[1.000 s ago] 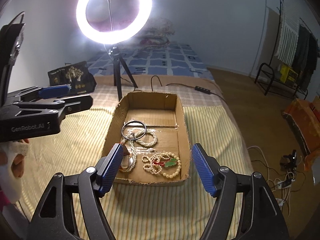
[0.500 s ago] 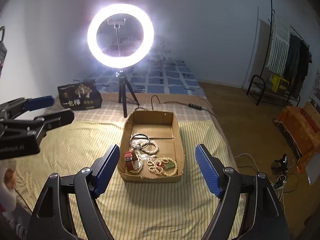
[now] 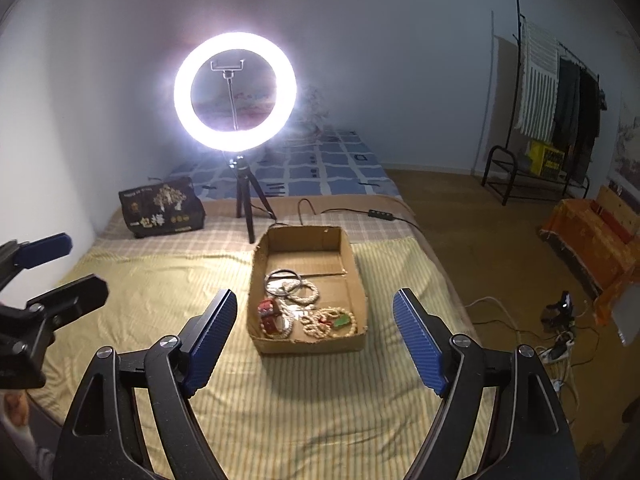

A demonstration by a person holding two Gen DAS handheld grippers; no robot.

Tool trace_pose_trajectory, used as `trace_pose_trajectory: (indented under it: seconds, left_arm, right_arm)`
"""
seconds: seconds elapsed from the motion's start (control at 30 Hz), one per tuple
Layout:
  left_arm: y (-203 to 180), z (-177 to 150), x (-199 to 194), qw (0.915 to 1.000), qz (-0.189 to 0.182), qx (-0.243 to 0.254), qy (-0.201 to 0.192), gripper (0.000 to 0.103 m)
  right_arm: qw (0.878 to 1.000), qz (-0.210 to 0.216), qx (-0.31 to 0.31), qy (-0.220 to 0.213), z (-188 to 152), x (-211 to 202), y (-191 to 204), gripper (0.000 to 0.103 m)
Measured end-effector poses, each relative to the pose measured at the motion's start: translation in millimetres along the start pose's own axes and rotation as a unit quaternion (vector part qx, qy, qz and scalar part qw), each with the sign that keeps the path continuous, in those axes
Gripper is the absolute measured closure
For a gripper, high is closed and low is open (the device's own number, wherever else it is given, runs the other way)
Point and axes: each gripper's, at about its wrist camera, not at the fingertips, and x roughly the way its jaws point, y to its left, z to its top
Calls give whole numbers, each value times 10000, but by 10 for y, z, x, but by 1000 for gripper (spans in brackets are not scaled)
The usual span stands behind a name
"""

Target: Organize jewelry

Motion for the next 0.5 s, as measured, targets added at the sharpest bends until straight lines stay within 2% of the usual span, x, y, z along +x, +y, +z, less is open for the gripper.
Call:
trace_pose_trajectory:
  seconds: [0.5]
  left_arm:
    - [63,-123,-1,9997,231,-31,42,10]
  right_arm:
    - [9999,-23,120,-76,-64,-40,14,23]
